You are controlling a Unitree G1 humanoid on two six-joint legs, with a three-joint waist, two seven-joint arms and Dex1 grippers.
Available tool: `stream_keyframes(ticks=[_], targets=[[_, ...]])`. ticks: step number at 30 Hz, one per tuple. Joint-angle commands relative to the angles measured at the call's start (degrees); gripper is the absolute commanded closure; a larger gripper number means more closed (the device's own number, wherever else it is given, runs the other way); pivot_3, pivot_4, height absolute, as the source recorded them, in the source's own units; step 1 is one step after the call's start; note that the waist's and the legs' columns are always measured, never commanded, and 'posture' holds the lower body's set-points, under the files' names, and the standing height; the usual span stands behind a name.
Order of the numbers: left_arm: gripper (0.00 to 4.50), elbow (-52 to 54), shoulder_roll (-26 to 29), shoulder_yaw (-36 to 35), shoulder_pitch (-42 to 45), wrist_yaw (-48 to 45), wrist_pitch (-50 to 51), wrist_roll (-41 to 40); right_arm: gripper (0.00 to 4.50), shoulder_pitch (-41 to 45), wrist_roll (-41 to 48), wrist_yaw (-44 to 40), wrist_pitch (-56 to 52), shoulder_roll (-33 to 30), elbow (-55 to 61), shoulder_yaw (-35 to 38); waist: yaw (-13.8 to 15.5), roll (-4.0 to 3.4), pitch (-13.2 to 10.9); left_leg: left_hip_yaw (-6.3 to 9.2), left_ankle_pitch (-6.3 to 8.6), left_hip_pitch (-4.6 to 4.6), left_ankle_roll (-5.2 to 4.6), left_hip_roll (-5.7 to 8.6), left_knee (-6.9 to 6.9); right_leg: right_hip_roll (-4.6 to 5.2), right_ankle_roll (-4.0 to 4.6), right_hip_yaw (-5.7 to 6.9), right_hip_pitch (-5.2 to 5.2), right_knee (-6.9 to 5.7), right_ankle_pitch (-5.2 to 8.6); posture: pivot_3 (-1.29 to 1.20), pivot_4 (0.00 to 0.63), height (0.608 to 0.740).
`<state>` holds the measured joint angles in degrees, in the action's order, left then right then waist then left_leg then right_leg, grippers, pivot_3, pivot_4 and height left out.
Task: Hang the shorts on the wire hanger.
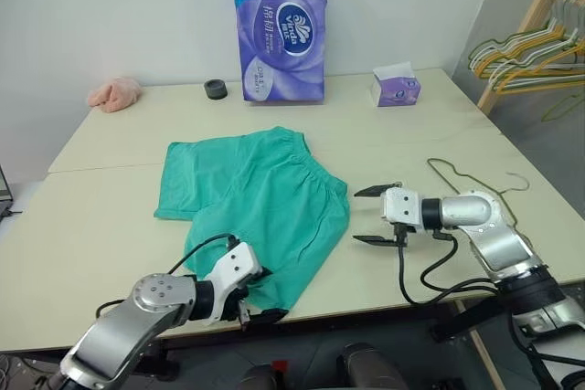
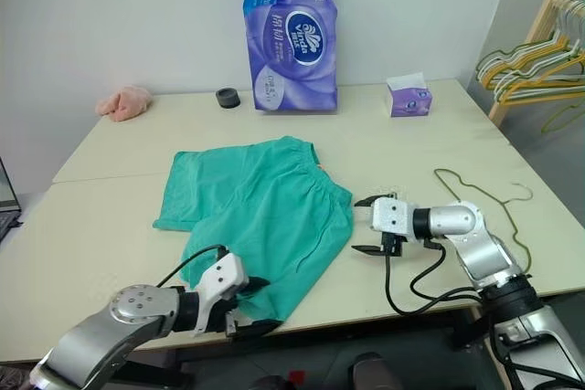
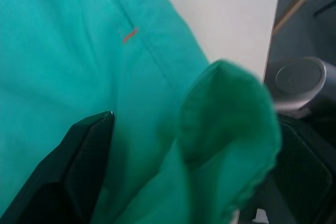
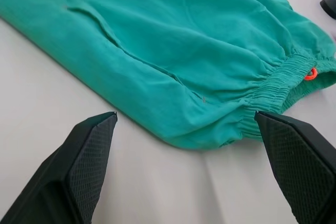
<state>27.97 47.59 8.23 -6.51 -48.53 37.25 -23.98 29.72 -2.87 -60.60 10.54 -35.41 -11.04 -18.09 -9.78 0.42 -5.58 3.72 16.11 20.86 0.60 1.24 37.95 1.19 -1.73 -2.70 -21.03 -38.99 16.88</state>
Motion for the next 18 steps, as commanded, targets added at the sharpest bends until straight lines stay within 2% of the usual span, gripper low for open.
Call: stream_keyframes(ticks=[1,5,10,13,17,18], targets=[[0.02,1.1,1.1,-6.3,-0.9,-1.4,0.4,-3.3,0.0,5.9,-8.4,4.9,12.3,1.4,-7.3,-3.4,0.0,0.01,0.0,0.0,0.0,0.02,0.0,0.0,0.0,0.01,0.02,0.0,-0.01,0.0,-0.01,-0.18,0.042,0.74],[0.02,0.7,1.3,-11.1,-1.9,-1.8,0.9,-5.3,0.0,11.4,-18.0,12.5,23.7,2.9,-18.6,-7.9,0.1,0.01,0.0,0.03,-0.01,0.02,0.01,0.0,0.01,0.0,0.04,0.02,-0.04,-0.04,-0.02,-0.17,0.036,0.74],[0.02,0.2,1.1,-12.0,-2.1,-1.7,0.6,-4.9,0.0,16.0,-28.1,23.5,31.6,5.8,-29.4,-12.5,0.2,0.05,0.1,0.05,0.0,0.05,0.02,0.03,-0.01,0.03,0.06,0.02,-0.03,-0.04,-0.03,-0.16,0.028,0.74],[0.6,0.5,0.7,-11.7,-2.3,-1.7,0.6,-5.1,0.0,18.9,-32.9,30.4,33.5,8.2,-34.6,-14.5,-0.2,0.17,0.2,0.04,-0.01,0.02,0.03,0.03,-0.01,0.02,0.08,0.0,-0.03,-0.07,-0.05,-0.16,0.026,0.74],[1.86,0.4,0.6,-11.2,-2.5,-1.8,0.4,-4.8,0.0,22.5,-37.6,38.1,34.5,11.2,-41.3,-16.9,-1.1,0.21,0.2,0.12,-0.11,-0.02,0.18,0.02,0.0,-0.04,0.2,0.02,0.0,-0.1,-0.12,-0.16,0.024,0.74],[2.15,0.4,0.5,-11.2,-2.4,-1.8,0.3,-4.8,0.18,23.2,-38.6,39.5,34.8,11.6,-42.9,-17.6,-1.3,0.23,0.2,0.15,-0.17,-0.02,0.27,0.02,0.0,-0.05,0.22,0.02,0.0,-0.12,-0.14,-0.16,0.023,0.74]])
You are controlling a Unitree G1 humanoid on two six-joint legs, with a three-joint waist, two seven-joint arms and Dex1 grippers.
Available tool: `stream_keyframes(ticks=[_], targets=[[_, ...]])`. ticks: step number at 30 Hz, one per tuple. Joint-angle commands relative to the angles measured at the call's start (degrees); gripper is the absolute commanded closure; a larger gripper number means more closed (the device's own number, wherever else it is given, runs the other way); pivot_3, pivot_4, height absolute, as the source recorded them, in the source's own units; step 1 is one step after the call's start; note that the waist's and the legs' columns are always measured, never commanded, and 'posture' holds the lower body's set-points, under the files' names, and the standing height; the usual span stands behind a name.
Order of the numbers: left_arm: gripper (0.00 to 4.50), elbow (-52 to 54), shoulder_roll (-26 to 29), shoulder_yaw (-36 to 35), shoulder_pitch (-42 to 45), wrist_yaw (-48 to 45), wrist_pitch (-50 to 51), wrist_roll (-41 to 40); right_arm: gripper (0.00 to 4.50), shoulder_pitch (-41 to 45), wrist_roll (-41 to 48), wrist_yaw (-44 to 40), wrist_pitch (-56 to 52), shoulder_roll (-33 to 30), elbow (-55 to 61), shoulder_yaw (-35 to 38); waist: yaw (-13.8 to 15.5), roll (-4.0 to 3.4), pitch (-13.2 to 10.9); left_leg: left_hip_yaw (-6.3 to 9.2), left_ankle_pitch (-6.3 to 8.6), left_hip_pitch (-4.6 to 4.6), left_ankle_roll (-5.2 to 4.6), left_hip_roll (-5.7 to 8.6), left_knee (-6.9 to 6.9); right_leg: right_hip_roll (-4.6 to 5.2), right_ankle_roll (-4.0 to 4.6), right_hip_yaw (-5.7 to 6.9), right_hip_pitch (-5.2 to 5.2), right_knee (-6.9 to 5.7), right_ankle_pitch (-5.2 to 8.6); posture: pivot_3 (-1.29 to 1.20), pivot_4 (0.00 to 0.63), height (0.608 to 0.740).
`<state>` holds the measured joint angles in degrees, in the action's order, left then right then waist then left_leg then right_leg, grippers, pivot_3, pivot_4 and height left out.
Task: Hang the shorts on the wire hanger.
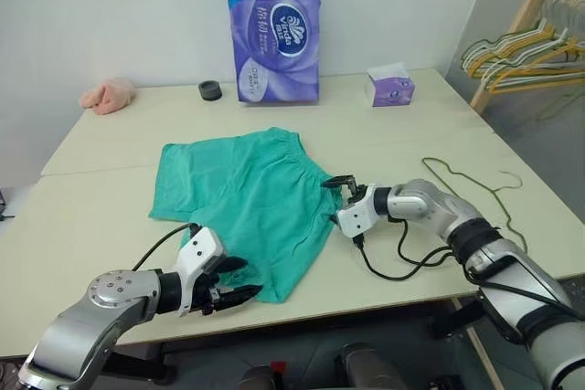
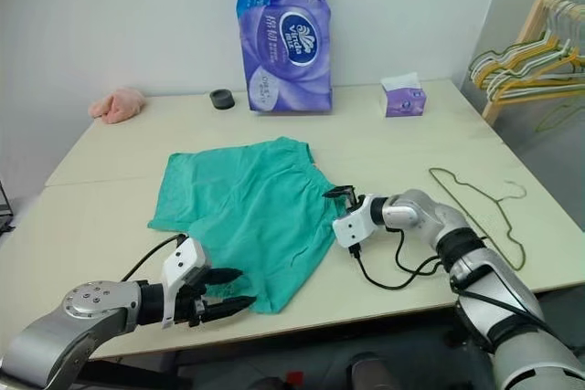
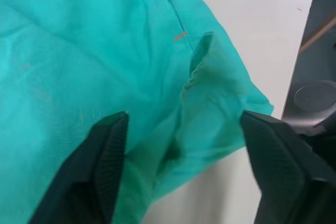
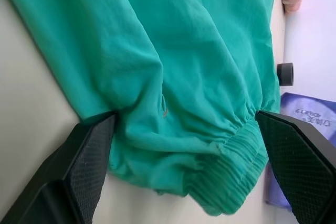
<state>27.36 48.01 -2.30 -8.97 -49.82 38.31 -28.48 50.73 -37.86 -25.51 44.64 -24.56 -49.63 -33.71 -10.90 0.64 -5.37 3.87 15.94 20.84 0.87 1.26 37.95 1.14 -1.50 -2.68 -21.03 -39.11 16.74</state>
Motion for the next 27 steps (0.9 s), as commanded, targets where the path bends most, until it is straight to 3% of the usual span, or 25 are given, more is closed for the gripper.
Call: stream_keyframes(ticks=[1,7,13,21,24,27], targets=[[2.48,0.8,0.1,-0.7,0.0,-0.6,-0.8,-0.2,0.4,2.7,-3.9,5.1,1.2,1.3,-5.8,-2.3,-0.3,0.04,0.0,0.02,-0.03,-0.01,0.03,0.0,0.0,-0.01,0.02,0.01,0.01,-0.01,-0.02,-0.16,0.023,0.74],[4.34,0.1,-0.4,-2.6,0.2,-0.6,-1.3,-0.8,2.38,4.0,-1.4,3.7,3.1,3.9,-10.8,-1.5,-0.4,0.06,0.1,0.1,-0.12,-0.09,-0.05,0.0,0.01,-0.06,0.07,0.03,0.12,-0.02,-0.08,-0.16,0.023,0.74],[4.5,-0.2,-2.7,-4.2,1.6,0.9,-3.1,-0.7,4.46,2.7,7.1,-3.4,2.3,5.5,-9.6,3.1,-0.4,0.05,0.1,0.17,-0.13,-0.07,-0.05,-0.01,0.0,-0.07,0.08,0.1,0.1,-0.04,-0.09,-0.16,0.021,0.74],[4.5,-2.0,-8.4,-0.6,7.6,8.2,-6.0,5.4,4.49,1.9,20.0,-12.8,-8.0,7.7,-1.7,11.3,-0.3,0.04,0.1,0.21,-0.12,-0.03,-0.04,0.01,0.0,-0.03,0.0,0.16,0.12,-0.03,-0.14,-0.17,0.023,0.74],[4.5,-1.4,-11.4,0.1,10.0,10.0,-2.5,3.0,4.49,1.4,21.6,-14.3,-10.9,8.0,1.4,12.2,-0.3,0.05,0.1,0.22,-0.12,-0.02,-0.04,0.01,0.01,-0.02,-0.02,0.16,0.12,-0.03,-0.15,-0.18,0.027,0.74],[3.87,-0.3,-12.8,2.8,11.6,10.8,-2.0,4.2,4.5,0.2,22.2,-15.4,-13.2,7.7,5.0,12.4,-0.3,0.05,0.1,0.22,-0.12,0.0,-0.04,0.02,0.0,-0.02,-0.04,0.16,0.09,-0.03,-0.16,-0.18,0.027,0.74]])
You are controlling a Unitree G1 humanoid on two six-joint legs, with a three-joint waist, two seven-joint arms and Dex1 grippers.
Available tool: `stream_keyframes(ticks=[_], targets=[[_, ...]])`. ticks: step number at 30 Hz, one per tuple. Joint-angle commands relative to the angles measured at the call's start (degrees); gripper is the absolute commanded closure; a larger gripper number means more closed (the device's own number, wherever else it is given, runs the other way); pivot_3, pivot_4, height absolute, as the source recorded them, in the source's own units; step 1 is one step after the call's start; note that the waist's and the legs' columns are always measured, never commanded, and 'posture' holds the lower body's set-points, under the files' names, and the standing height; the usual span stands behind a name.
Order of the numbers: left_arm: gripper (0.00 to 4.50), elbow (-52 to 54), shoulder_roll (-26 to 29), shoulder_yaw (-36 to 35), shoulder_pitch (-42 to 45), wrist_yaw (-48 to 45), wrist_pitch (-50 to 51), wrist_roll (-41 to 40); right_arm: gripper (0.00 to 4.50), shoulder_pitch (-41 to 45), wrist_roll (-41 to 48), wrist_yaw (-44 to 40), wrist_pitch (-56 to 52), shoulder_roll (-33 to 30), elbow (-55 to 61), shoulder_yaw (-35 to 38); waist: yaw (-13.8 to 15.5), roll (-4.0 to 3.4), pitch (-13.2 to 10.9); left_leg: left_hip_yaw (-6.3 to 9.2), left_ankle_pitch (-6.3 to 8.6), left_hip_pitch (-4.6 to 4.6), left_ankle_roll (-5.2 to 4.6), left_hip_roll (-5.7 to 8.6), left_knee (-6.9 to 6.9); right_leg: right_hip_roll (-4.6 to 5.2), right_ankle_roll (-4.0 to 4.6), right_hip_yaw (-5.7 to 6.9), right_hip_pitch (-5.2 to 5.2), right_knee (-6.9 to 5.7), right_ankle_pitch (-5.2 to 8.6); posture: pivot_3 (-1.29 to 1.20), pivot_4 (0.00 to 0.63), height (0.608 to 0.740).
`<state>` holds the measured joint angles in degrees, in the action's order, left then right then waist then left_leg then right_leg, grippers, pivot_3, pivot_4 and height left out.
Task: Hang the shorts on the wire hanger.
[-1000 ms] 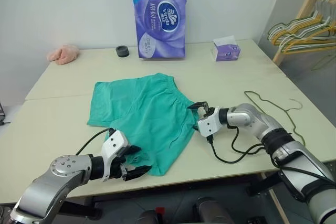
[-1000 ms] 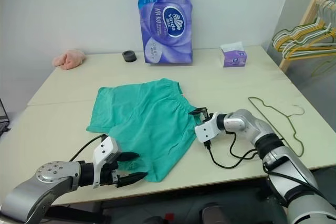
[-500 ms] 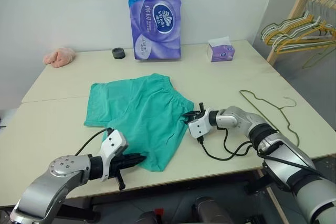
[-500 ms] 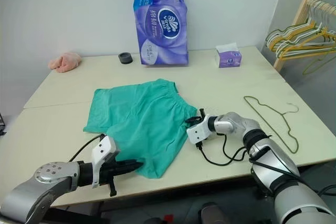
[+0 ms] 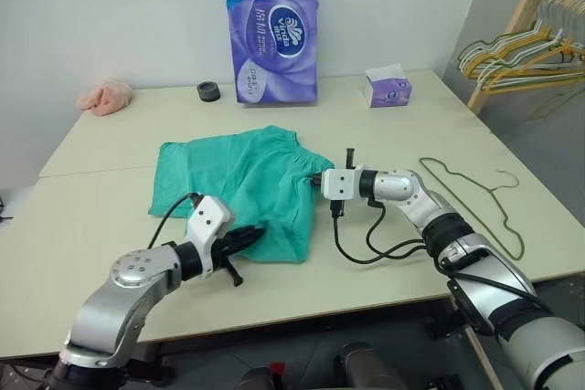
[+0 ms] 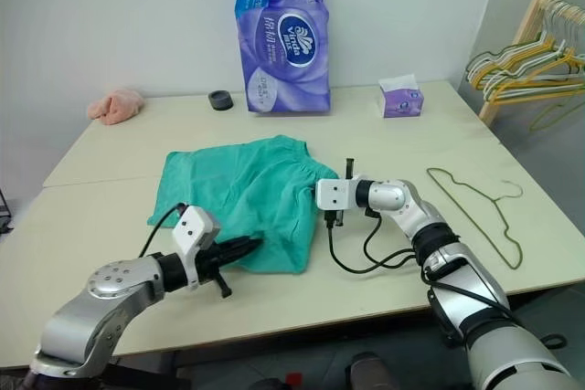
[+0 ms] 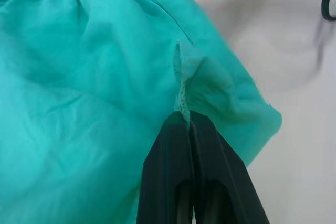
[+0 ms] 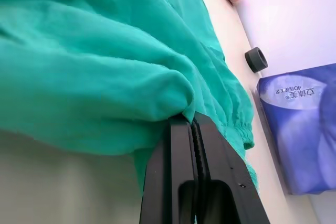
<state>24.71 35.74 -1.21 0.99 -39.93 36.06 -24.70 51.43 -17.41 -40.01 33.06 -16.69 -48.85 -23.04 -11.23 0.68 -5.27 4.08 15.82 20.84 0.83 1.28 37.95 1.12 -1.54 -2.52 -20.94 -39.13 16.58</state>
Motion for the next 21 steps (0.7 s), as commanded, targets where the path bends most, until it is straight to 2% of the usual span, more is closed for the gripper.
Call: stream_keyframes(ticks=[1,11,14,21], targets=[[3.57,2.2,-0.5,3.0,1.9,1.0,-0.3,1.5,4.5,-0.6,1.5,-0.5,-2.2,-0.6,4.7,1.8,0.0,0.0,0.0,0.01,0.0,0.0,0.0,0.0,0.0,0.0,0.0,0.01,0.0,0.0,0.0,-0.18,0.027,0.74],[0.52,-2.5,-1.4,9.2,6.1,-1.3,-4.8,6.1,4.5,2.9,-3.7,5.3,-1.6,-8.6,0.5,1.9,-0.1,0.0,0.0,-0.04,0.0,0.02,0.0,0.05,0.02,0.02,0.0,-0.03,0.0,0.01,0.0,-0.22,0.034,0.74],[0.52,-5.4,-0.8,11.2,8.2,-3.9,-6.7,7.5,4.5,2.0,-2.6,3.6,-1.7,-12.3,1.1,3.0,-0.3,-0.01,0.0,-0.07,0.0,0.04,0.0,0.04,0.01,0.01,-0.01,-0.04,-0.01,0.04,0.0,-0.26,0.041,0.74],[0.52,-8.0,-2.7,13.9,8.4,-4.3,-8.3,9.9,4.5,-4.0,3.2,-3.0,-7.9,-12.8,13.2,5.3,-2.7,-0.01,0.0,-0.1,0.0,0.08,-0.01,0.01,-0.01,0.02,-0.03,-0.09,-0.02,0.08,0.01,-0.27,0.045,0.74]])
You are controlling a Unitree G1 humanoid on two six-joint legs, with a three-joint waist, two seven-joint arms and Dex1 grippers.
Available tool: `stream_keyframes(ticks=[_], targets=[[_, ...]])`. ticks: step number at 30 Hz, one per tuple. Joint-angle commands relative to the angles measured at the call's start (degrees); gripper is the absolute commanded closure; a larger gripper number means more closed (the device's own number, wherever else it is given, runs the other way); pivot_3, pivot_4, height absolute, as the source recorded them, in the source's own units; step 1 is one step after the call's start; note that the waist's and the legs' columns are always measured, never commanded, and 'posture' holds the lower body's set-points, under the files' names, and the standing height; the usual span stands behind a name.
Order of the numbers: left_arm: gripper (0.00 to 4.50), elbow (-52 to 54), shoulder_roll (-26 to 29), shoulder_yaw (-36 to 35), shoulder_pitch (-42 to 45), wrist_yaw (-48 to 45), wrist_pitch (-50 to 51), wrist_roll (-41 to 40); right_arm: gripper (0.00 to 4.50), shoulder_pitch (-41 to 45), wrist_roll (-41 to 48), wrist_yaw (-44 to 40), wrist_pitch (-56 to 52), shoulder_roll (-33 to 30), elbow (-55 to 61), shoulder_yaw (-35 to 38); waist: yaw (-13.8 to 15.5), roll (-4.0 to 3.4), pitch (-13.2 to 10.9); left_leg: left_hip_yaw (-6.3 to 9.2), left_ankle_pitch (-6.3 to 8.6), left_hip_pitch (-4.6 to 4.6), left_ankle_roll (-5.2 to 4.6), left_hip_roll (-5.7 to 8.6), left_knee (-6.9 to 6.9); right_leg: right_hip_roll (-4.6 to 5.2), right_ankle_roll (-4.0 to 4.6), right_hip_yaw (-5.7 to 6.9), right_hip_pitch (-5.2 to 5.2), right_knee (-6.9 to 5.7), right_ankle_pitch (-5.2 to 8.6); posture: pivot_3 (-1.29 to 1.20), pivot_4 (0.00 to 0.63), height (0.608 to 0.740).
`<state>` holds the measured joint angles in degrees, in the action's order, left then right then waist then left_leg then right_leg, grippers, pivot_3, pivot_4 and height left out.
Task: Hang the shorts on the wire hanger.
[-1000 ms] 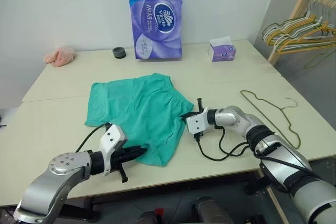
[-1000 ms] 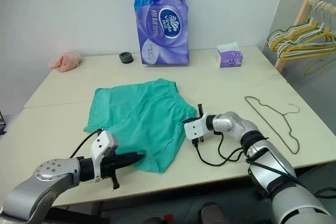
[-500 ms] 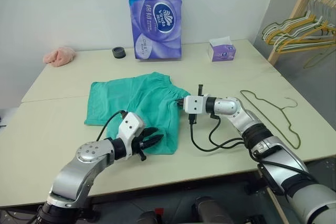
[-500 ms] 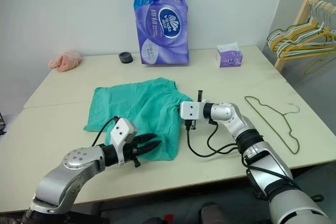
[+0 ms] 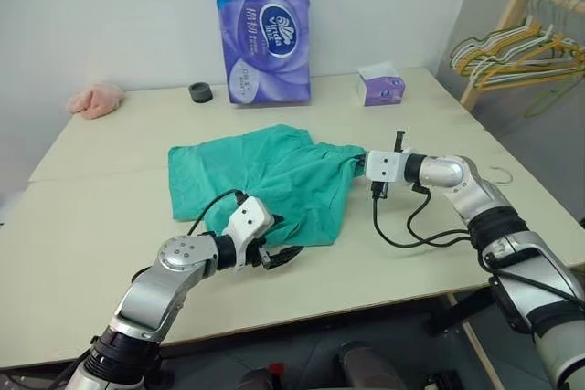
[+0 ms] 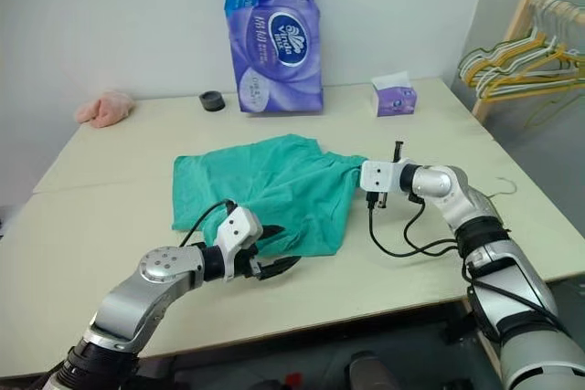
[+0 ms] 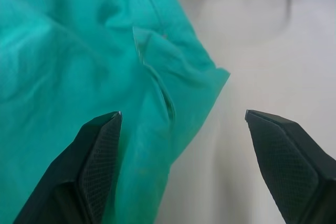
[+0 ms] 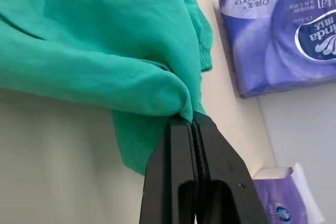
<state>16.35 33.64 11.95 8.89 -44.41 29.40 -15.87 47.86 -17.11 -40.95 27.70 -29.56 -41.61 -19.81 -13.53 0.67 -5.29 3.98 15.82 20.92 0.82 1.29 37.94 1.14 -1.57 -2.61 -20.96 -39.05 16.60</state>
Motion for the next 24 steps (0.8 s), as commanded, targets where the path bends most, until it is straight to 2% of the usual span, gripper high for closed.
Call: stream_keyframes(ticks=[1,2,5,16,19,24], targets=[[0.52,0.0,-0.7,1.0,0.5,0.2,-2.0,1.6,4.5,-1.1,3.5,-2.7,-3.7,0.1,7.5,2.3,-0.8,0.0,0.0,0.0,0.0,0.01,0.0,0.0,0.01,0.0,0.0,-0.01,-0.01,-0.01,0.0,-0.27,0.045,0.74],[0.52,-0.6,-0.7,1.4,0.7,0.3,-2.8,2.5,4.5,-1.6,4.1,-3.4,-5.0,0.1,9.1,2.6,-1.1,-0.01,0.0,0.0,0.0,0.01,0.0,0.0,0.01,0.0,0.0,0.0,-0.01,-0.03,0.0,-0.27,0.045,0.74],[1.07,-2.3,-2.4,1.3,1.4,1.7,-3.7,3.7,4.5,-3.0,5.1,-5.2,-7.3,0.2,12.7,2.6,-1.3,-0.01,0.0,0.02,0.0,-0.03,0.0,0.0,0.01,0.0,-0.03,0.01,-0.01,-0.06,-0.02,-0.27,0.045,0.74],[4.47,-5.3,-5.6,2.1,0.9,3.9,-5.8,6.9,4.5,-5.2,5.4,-7.0,-10.4,0.6,16.6,2.1,-0.9,-0.01,0.0,0.04,0.0,-0.01,0.0,0.02,0.02,0.03,-0.04,0.05,0.0,-0.03,-0.02,-0.26,0.04,0.74],[4.47,-3.6,-4.1,1.5,-0.4,2.0,-5.1,5.9,4.5,-4.9,4.7,-6.5,-10.2,0.2,16.3,2.2,-1.0,-0.01,0.0,0.03,0.0,-0.01,0.0,0.02,0.02,0.03,-0.04,0.04,0.0,-0.03,-0.02,-0.26,0.04,0.74],[4.47,-1.3,0.5,-1.6,-2.2,-2.0,-5.3,3.9,4.5,-0.6,-0.3,-1.4,-6.1,-1.7,8.1,1.8,-1.0,-0.02,0.0,0.02,0.0,0.0,0.0,0.02,0.01,0.02,-0.04,0.03,-0.05,-0.06,-0.02,-0.27,0.037,0.74]])
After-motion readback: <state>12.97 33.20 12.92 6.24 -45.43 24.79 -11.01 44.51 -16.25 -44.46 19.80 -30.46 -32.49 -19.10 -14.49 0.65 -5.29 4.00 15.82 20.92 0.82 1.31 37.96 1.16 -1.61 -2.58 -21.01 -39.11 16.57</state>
